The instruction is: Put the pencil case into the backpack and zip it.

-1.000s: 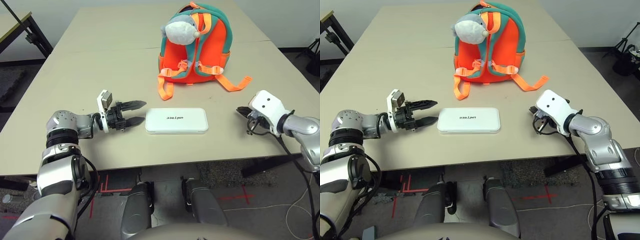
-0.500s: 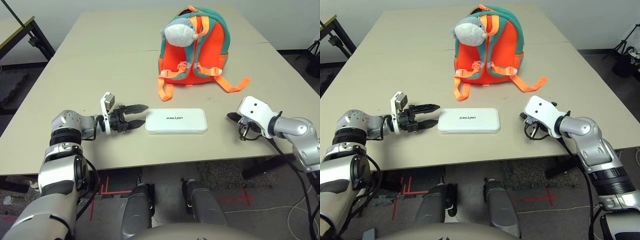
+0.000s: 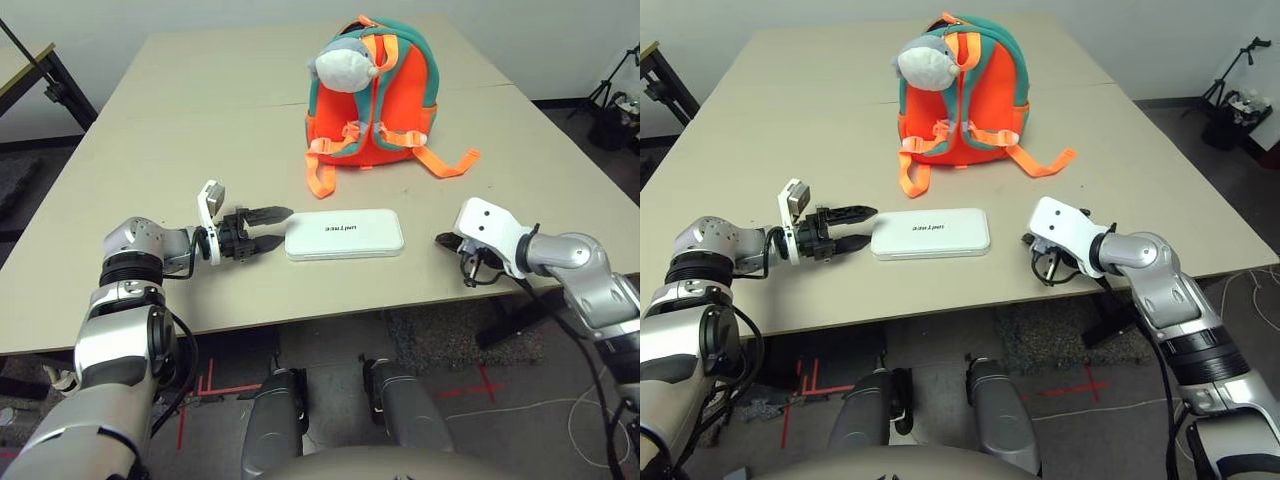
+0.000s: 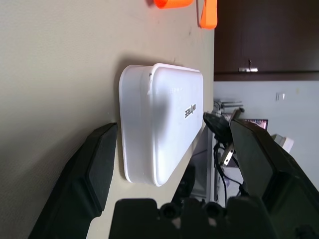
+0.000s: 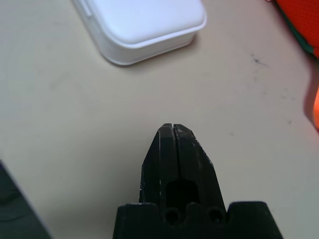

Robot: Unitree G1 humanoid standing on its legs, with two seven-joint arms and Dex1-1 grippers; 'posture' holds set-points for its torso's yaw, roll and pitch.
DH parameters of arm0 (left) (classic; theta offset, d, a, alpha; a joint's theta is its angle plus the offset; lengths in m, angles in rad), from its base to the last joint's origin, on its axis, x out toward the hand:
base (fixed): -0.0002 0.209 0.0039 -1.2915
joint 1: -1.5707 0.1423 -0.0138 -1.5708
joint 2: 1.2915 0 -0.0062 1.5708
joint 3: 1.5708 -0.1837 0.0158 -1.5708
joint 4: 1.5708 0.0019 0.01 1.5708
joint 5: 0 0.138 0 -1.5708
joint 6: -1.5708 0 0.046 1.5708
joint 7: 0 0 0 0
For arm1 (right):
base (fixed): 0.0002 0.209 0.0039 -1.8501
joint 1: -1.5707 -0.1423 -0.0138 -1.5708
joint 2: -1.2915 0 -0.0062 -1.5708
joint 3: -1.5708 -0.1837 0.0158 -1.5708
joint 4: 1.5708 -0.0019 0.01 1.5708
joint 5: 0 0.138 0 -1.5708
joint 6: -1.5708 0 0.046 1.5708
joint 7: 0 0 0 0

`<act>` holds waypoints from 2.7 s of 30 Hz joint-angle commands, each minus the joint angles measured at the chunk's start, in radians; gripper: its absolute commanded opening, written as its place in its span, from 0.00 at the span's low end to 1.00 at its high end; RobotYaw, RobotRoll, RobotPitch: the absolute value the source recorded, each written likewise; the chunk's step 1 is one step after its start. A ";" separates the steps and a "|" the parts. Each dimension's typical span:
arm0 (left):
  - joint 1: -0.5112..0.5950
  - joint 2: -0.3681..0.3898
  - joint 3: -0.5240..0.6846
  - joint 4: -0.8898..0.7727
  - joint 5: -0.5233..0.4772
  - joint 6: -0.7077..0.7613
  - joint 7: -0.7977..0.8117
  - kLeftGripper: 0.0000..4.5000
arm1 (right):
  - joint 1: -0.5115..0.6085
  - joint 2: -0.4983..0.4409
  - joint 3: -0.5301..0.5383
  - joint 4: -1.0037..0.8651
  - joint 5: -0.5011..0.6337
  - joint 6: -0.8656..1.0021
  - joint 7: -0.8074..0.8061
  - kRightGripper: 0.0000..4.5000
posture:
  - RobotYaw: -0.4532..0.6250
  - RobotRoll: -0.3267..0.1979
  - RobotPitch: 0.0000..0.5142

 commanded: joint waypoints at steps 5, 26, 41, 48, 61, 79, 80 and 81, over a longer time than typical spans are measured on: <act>-0.058 0.132 0.187 0.019 -0.051 -0.126 -0.021 1.00 | -0.063 0.036 0.007 0.068 -0.022 -0.051 -0.039 0.01 | 0.23 0.62 0.28; -0.074 0.028 0.079 -0.026 0.001 -0.028 0.012 1.00 | -0.129 0.056 0.015 0.171 -0.039 -0.111 -0.039 0.01 | 0.25 0.62 0.31; -0.184 -0.008 -0.086 0.151 0.102 0.010 -0.152 1.00 | -0.100 0.030 0.007 0.136 -0.038 -0.095 -0.043 0.01 | 0.22 0.62 0.31; -0.191 -0.029 -0.167 0.169 0.152 0.003 -0.220 1.00 | -0.092 0.028 0.013 0.120 -0.038 -0.085 -0.037 0.01 | 0.22 0.62 0.31; -0.212 -0.066 -0.178 0.212 0.220 -0.051 -0.233 1.00 | -0.128 0.109 0.063 0.060 -0.034 -0.027 -0.018 0.01 | 0.21 0.62 0.30; -0.171 -0.070 -0.251 0.138 0.247 -0.024 -0.303 0.92 | -0.160 0.176 0.086 0.073 -0.064 -0.022 -0.025 0.00 | 0.22 0.62 0.31; -0.169 -0.068 -0.253 0.135 0.247 -0.025 -0.306 0.86 | -0.161 0.174 0.084 0.076 -0.065 -0.024 -0.026 0.00 | 0.22 0.62 0.31; -0.168 -0.067 -0.255 0.132 0.246 -0.025 -0.310 0.78 | -0.161 0.174 0.083 0.078 -0.065 -0.026 -0.027 0.00 | 0.22 0.62 0.31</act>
